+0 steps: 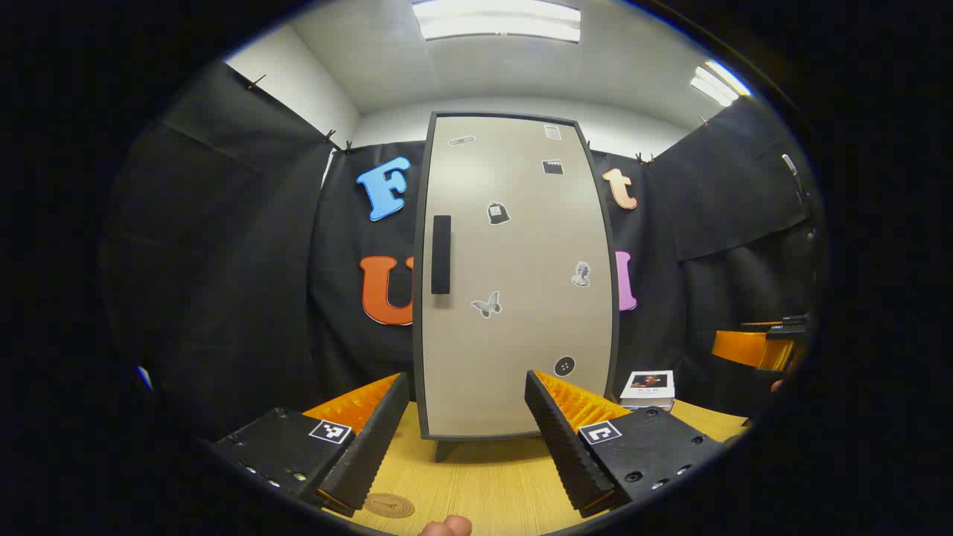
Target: Open the cabinet door with the right hand, grasp the bottle in the cabinet with the left hand and place it on the coaster, then close the cabinet door with the right hand.
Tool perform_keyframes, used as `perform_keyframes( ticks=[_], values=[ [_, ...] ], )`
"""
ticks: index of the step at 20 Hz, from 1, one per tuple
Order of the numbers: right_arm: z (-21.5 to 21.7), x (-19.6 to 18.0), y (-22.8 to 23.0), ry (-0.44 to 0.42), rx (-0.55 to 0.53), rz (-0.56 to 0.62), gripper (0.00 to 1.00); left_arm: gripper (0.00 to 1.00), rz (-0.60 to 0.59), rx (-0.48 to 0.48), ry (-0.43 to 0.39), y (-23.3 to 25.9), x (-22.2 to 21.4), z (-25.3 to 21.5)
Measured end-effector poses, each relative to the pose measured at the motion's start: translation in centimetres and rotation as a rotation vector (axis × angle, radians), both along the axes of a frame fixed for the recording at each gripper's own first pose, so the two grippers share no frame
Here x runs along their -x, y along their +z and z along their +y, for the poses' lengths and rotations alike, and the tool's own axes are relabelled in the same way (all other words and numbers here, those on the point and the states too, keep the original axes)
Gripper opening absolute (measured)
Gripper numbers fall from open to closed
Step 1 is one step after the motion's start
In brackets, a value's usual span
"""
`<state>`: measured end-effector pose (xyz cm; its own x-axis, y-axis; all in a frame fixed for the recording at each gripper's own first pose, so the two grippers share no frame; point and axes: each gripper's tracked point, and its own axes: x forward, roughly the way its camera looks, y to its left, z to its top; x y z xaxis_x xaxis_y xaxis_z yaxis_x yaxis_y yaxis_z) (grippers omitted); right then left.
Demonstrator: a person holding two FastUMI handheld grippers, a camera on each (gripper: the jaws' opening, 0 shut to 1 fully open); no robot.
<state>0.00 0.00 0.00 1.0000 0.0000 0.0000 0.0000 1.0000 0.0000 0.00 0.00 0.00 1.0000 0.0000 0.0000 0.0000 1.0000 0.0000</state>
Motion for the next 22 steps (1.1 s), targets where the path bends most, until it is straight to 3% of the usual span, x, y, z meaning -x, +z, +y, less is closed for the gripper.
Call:
perform_keyframes(
  ticks=[2, 4, 22],
  values=[
    [0.00, 0.03, 0.18, -0.001, 0.010, -0.009, 0.99, 0.95, -0.006, 0.000, 0.007, 0.16, -0.02, 0.15],
    [0.28, -0.06, 0.20, 0.006, 0.012, -0.011, 0.94, 0.95, -0.003, 0.004, 0.004, 0.27, -0.02, 0.06],
    [0.22, -0.40, -0.45, 0.006, 0.015, 0.007, 0.94, 0.95, 0.005, 0.010, -0.001, -0.49, -0.16, -0.06]
  ],
)
